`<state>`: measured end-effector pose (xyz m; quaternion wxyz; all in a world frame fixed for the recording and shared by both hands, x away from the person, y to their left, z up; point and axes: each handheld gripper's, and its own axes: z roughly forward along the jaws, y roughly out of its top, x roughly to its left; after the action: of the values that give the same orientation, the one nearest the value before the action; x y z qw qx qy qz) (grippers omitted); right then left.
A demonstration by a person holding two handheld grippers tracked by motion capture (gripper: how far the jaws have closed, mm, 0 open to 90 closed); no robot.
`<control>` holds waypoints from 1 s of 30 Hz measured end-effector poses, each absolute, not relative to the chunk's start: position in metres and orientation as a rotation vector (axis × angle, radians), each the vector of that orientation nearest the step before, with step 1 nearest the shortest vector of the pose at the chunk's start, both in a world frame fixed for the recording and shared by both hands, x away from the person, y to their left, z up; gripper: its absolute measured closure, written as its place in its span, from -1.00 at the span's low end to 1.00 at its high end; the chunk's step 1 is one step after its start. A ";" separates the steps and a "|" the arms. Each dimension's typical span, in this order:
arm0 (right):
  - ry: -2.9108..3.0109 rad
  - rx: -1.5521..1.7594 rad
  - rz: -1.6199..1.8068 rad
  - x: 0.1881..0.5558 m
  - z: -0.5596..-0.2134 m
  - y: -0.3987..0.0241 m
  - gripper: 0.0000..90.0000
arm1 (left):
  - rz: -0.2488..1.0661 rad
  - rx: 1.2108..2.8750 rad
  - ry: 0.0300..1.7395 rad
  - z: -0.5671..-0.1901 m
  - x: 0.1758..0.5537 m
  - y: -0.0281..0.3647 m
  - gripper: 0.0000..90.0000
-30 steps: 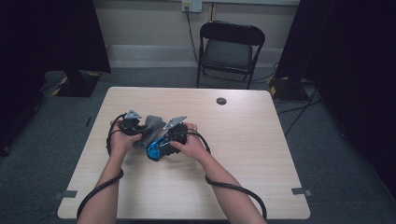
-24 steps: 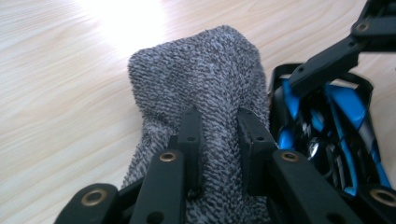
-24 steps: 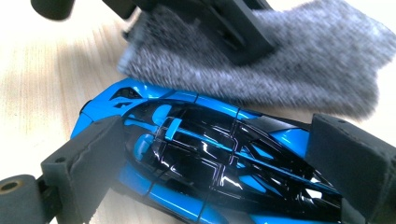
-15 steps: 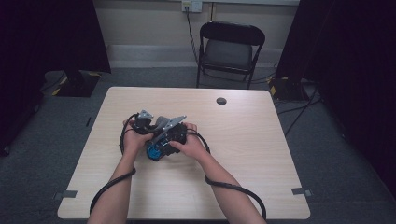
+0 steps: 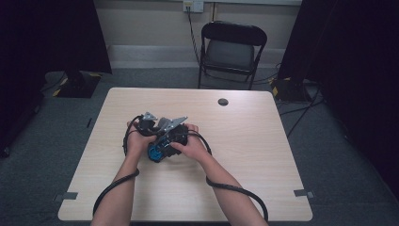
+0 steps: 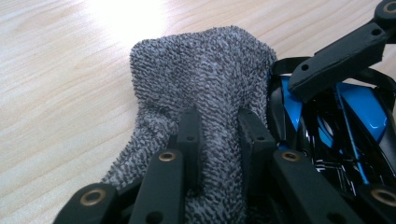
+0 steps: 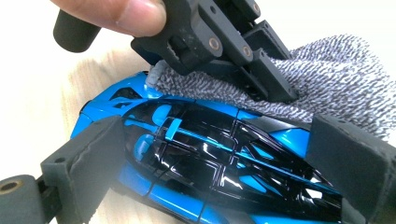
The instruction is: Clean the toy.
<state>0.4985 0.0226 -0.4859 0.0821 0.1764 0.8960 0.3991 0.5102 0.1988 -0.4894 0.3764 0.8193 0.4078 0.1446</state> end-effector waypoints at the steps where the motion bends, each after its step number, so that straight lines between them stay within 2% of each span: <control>1: 2.677 0.527 1.192 0.498 -0.486 0.023 -0.91 | 0.373 2.103 1.040 -0.489 0.510 0.199 0.64; 30: 2.685 0.522 1.192 0.497 -0.486 0.026 -0.91 | 0.323 2.102 1.036 -0.484 0.490 0.221 0.67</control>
<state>0.4969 0.0259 -0.4856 0.0786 0.1745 0.8971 0.3983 0.4901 0.2210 -0.4842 0.3783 0.8225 0.4055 0.1263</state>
